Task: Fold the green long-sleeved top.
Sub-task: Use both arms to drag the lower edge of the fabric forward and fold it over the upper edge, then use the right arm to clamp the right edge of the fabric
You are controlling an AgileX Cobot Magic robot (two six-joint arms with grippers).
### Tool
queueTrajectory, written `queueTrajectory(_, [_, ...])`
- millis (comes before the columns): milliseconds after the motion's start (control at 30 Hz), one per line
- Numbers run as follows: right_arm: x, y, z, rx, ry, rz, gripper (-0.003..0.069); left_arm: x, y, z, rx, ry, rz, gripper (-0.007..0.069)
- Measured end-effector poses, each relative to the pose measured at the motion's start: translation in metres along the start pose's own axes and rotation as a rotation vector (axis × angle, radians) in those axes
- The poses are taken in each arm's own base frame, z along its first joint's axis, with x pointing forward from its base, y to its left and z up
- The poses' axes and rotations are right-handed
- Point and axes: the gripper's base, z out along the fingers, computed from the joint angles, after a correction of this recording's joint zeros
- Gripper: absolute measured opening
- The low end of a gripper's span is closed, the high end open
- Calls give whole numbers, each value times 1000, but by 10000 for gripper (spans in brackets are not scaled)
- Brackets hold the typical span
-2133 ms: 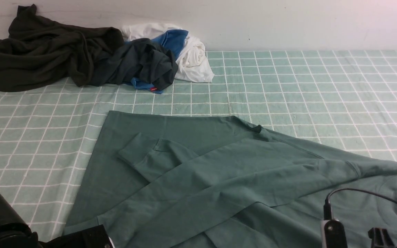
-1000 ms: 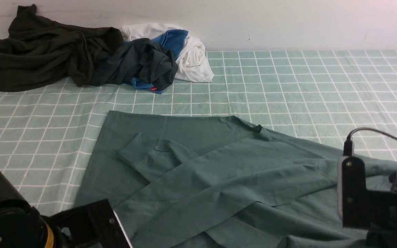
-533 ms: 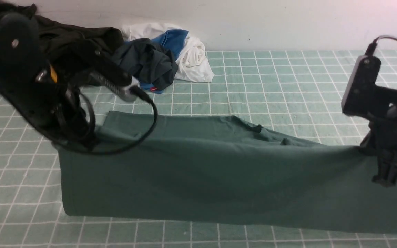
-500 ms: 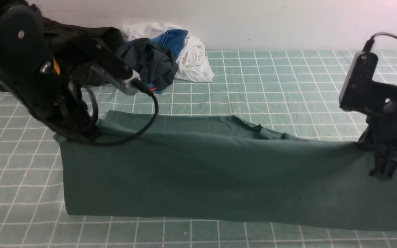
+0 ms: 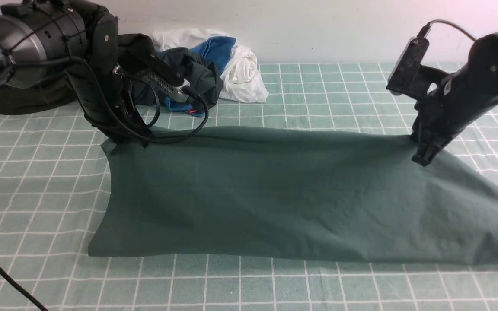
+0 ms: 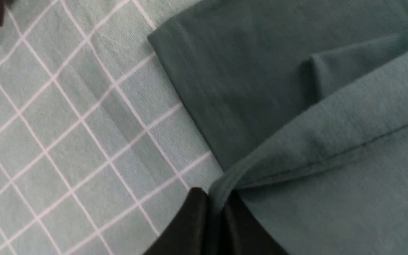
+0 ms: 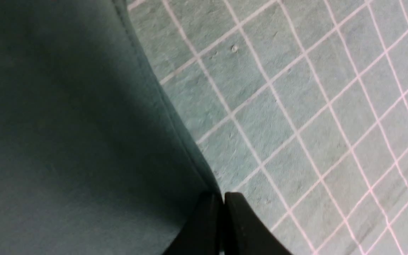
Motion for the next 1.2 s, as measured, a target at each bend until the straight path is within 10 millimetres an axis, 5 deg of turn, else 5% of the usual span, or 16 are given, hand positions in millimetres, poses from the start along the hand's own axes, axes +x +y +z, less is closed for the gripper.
queueTrajectory(267, [-4, -1, 46, 31, -39, 41, 20, -6, 5, 44, -31, -43, 16, 52])
queueTrajectory(500, [-6, -5, 50, 81, -84, 156, 142, -8, 8, 54, -68, -72, -1, 188])
queueTrajectory(667, [-6, -15, 23, 125, -83, 314, 279, -11, 21, 35, -97, -24, -164, 356])
queueTrajectory(833, [-4, -23, -26, 157, -89, 438, 317, -17, 30, -16, -92, -19, -277, 417])
queueTrajectory(1000, [4, -20, -60, 118, -29, 529, 318, -13, 5, -48, 39, 5, -278, 342])
queueTrajectory(1200, [20, -5, -75, 22, 128, 575, 316, 9, -48, -31, 170, 137, -164, 129])
